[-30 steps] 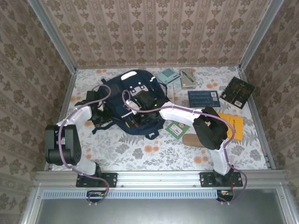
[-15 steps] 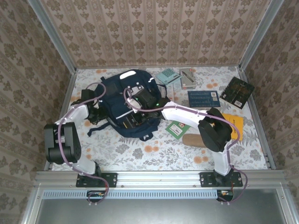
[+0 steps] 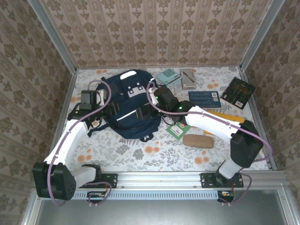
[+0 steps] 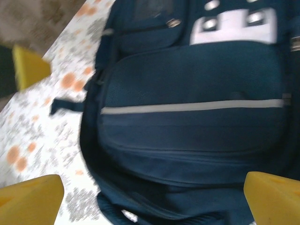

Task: Pack the student bag
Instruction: Open the student bag at the middle-left of the table.

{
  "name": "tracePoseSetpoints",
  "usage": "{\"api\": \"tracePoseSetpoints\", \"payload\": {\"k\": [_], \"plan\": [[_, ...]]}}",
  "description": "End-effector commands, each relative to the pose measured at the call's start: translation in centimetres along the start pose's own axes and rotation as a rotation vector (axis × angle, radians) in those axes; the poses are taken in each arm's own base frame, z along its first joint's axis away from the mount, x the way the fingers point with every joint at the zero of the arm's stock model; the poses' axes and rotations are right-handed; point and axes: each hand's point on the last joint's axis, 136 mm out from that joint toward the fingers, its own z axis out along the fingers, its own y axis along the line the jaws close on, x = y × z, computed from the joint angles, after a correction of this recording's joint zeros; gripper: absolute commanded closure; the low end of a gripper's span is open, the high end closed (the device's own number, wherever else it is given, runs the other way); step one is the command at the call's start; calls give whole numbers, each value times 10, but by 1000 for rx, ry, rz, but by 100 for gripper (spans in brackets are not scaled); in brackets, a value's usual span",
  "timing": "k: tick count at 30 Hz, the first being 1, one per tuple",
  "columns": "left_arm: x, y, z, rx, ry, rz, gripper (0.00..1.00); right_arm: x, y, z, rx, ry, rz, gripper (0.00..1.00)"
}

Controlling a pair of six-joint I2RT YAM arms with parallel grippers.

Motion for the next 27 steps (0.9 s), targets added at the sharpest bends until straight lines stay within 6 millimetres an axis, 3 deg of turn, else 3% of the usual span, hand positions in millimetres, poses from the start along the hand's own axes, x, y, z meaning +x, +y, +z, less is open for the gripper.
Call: {"api": "tracePoseSetpoints", "payload": {"k": [1,7,8,11,15,23,24,27], "plan": [[4,-26,12,50,25,159,39,-11,-29,-22,122,-73,87,0],[28,-58,53,48,176,407,38,-3,-61,-45,128,-109,219,0],[36,-66,60,48,208,456,38,-8,-61,-58,118,-141,231,0],[51,-73,79,29,285,566,38,-4,-69,-70,132,-155,245,1],[66,-77,103,-13,349,686,37,3,-76,-82,157,-166,257,0],[75,-58,136,-153,424,787,38,10,-80,-94,164,-187,277,0],[77,-55,139,-164,432,799,44,11,-80,-95,160,-187,281,1],[77,-53,141,-179,435,800,76,13,-84,-97,174,-193,319,1]]}}
